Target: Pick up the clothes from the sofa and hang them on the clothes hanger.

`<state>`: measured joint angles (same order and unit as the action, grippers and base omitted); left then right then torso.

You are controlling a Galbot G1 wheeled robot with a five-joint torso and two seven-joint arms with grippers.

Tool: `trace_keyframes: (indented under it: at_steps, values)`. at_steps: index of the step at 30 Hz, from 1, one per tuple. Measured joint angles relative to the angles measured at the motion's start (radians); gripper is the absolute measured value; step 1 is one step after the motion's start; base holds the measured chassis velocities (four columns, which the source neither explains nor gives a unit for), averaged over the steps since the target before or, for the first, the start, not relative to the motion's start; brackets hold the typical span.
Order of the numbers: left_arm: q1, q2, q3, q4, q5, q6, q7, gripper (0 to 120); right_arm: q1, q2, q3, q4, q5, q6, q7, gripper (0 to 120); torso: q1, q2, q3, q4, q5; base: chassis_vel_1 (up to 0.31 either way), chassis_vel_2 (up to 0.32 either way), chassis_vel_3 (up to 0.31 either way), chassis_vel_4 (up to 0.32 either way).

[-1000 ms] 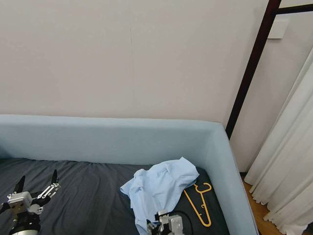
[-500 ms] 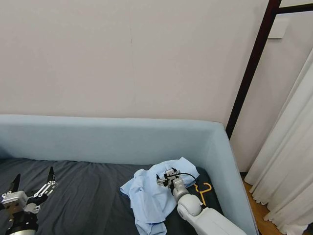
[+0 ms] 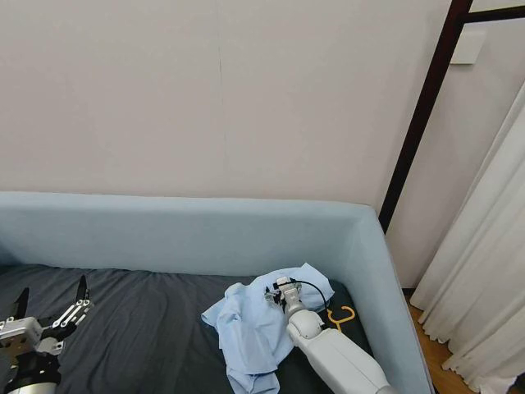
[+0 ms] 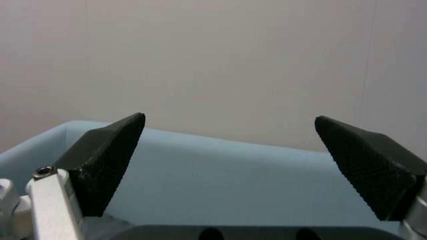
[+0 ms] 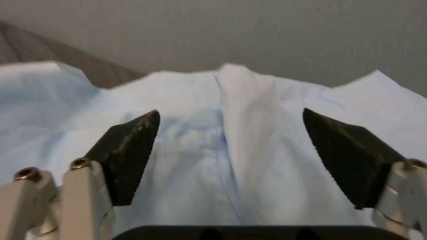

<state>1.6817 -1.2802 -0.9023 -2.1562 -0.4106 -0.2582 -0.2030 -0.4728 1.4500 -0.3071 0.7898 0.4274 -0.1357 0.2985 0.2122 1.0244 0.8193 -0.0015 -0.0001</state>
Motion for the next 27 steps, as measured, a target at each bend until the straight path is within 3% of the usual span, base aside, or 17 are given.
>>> trace_keyframes:
  at_steps: [7, 21, 27]
  values:
    - [0.0, -0.003, 0.001, -0.007, 0.002, 0.001, -0.002, 100, 0.003, 0.003, 0.017, -0.001, -0.03, -0.099, 0.051, 55, 0.0, 0.0, 0.0, -0.0001, 0.0, 0.0, 0.0, 0.0, 0.0]
    - [-0.005, -0.006, 0.013, -0.003, 0.012, -0.001, -0.011, 100, -0.038, -0.053, 0.015, 0.096, -0.001, -0.062, 0.025, 4, 0.0, 0.0, 0.0, -0.0001, 0.0001, 0.0, 0.0, 0.0, 0.0]
    - [-0.005, -0.009, 0.015, -0.003, 0.013, -0.002, -0.014, 100, -0.04, -0.061, 0.016, 0.096, 0.0, -0.07, 0.024, 0, 0.0, 0.0, 0.0, -0.0001, 0.0001, 0.0, 0.0, 0.0, 0.0]
